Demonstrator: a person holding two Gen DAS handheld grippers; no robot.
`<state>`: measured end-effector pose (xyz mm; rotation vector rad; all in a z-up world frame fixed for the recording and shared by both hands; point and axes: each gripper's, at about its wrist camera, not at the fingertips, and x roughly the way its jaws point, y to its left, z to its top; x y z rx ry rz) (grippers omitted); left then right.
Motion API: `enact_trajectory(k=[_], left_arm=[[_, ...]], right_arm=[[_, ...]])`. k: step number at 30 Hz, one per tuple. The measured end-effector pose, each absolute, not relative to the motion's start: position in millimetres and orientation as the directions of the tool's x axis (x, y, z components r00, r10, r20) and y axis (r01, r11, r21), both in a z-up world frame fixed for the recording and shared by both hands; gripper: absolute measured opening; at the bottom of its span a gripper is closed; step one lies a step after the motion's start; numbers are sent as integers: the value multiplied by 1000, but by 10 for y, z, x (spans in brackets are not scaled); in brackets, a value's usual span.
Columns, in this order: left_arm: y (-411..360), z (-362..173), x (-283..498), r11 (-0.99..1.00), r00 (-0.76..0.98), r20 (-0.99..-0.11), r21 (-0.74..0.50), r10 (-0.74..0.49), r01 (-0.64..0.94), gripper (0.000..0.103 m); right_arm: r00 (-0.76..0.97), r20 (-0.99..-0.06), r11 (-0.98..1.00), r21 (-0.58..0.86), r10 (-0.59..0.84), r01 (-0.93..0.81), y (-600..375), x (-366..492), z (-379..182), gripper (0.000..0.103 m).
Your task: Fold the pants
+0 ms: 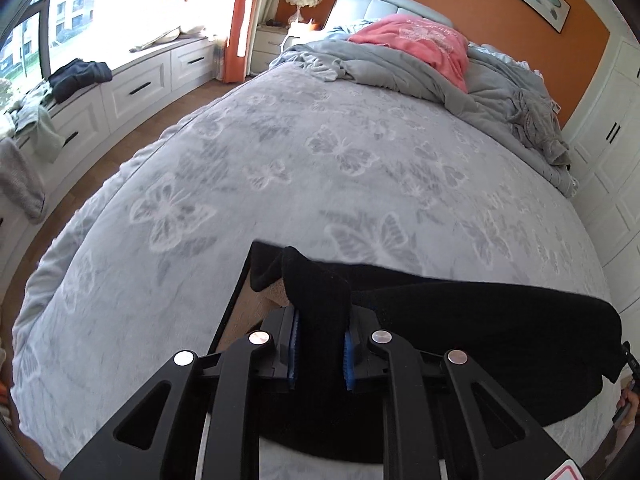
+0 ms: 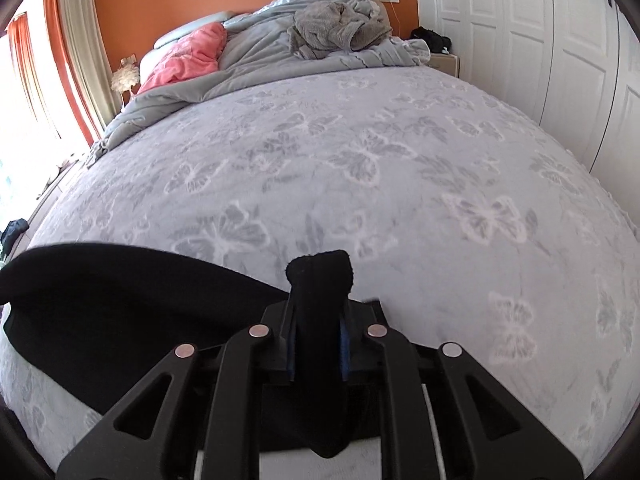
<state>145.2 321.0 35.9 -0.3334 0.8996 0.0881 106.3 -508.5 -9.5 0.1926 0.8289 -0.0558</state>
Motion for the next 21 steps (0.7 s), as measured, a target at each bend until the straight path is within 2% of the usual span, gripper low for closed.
enact_trajectory(k=[2, 3, 4, 5, 6, 7, 8, 9, 10, 13, 18, 20, 21], left_arm=[[3280, 156, 1271, 938, 598, -799, -246, -55, -243, 17], [3309, 68, 1181, 933, 593, -804, -248, -48, -260, 24], [3347, -10, 1086, 923, 589, -806, -263, -51, -281, 32], [3402, -61, 985, 905, 596, -799, -308, -78, -294, 35], [3461, -92, 866, 873, 607, -788, -366, -107, -322, 44], [3511, -88, 743, 834, 630, -762, -438, -148, -335, 57], [3537, -65, 663, 800, 651, -737, -497, -184, -336, 67], [3553, -37, 587, 768, 667, -715, -544, -211, -340, 84], [3558, -14, 530, 736, 675, -702, -578, -227, -353, 92], [3508, -38, 535, 654, 667, -682, -656, -301, -376, 92], [3363, -279, 874, 590, 599, -732, -651, -325, -477, 92], [3330, -388, 1009, 567, 562, -750, -646, -349, -510, 88], [3335, -384, 1023, 557, 567, -755, -640, -329, -529, 71]], right_arm=[[658, -753, 977, 145, 8, 154, -5130, 941, -249, 25], [653, -757, 975, 140, -8, 174, -5146, 887, -280, 38], [654, -755, 971, 131, -34, 202, -5163, 814, -276, 47], [667, -743, 965, 134, -51, 223, -5194, 735, -228, 49], [683, -728, 955, 156, -62, 253, -5236, 634, -157, 54], [698, -714, 944, 188, -59, 272, -5264, 531, -90, 66], [724, -688, 929, 237, -46, 285, -5299, 410, -15, 70], [743, -668, 916, 280, -30, 288, -5315, 312, 47, 74], [758, -653, 903, 328, 5, 277, -5319, 226, 92, 75], [767, -638, 881, 402, 75, 248, -5197, 83, 141, 76], [726, -674, 877, 423, 136, 229, -4873, 59, 144, 76], [714, -687, 872, 423, 133, 245, -4810, 46, 133, 76], [706, -698, 867, 420, 120, 268, -4803, 43, 134, 76]])
